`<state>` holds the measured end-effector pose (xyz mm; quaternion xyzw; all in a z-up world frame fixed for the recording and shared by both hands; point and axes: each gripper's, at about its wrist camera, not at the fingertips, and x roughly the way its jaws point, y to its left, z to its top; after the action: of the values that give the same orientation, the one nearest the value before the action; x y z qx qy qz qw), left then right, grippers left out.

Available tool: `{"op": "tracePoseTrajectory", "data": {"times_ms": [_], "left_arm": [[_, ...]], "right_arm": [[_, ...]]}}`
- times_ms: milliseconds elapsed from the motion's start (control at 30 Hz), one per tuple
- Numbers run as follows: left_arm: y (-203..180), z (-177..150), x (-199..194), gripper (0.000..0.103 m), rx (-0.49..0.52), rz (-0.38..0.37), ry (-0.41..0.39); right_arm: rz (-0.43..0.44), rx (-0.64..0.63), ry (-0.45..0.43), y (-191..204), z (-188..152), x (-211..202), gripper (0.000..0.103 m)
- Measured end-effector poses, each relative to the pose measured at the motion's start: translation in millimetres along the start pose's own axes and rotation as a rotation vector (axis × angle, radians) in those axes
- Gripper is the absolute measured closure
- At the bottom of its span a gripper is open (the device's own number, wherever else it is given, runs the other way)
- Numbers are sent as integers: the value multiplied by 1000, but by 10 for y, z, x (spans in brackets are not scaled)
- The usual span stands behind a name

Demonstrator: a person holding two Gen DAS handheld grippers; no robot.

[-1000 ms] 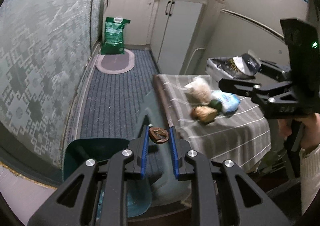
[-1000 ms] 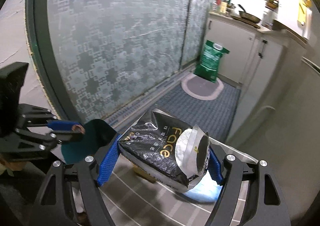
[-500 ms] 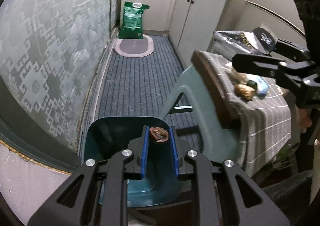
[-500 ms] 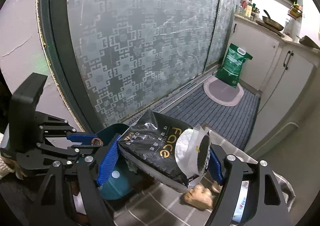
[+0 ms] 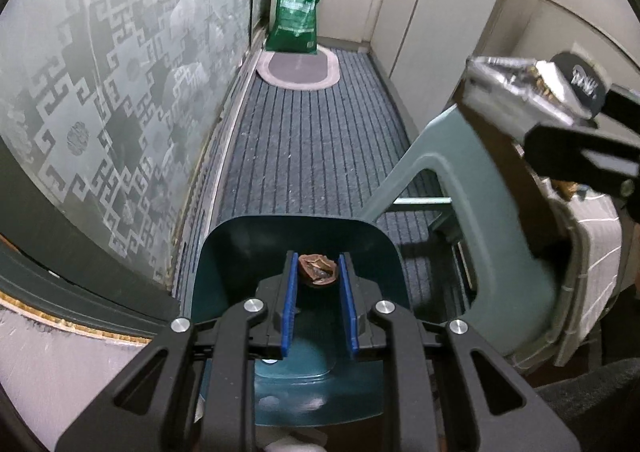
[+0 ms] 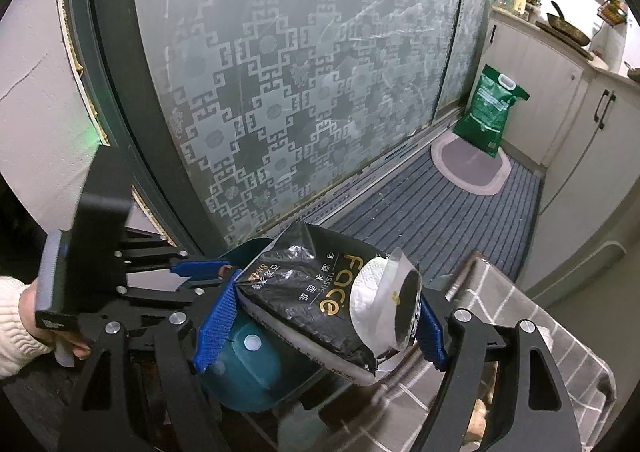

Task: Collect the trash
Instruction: 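Carry the shell and black bag to the teal bin and open both tools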

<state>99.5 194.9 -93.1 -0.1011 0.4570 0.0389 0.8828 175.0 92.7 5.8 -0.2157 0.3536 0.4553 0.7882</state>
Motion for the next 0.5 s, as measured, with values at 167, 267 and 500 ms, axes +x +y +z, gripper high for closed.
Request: {"op": "tracePoseTrajectory", "data": {"times_ms": [167, 267, 500], "left_arm": [[54, -17, -21, 67, -3, 27, -13], [101, -16, -126, 70, -7, 36, -31], [187, -44, -522, 75, -17, 36, -112]], "right_arm": [[1, -3, 46, 49, 5, 154, 25], [1, -7, 70, 74, -13, 229, 25], [15, -8, 121, 190, -27, 442, 25]]}}
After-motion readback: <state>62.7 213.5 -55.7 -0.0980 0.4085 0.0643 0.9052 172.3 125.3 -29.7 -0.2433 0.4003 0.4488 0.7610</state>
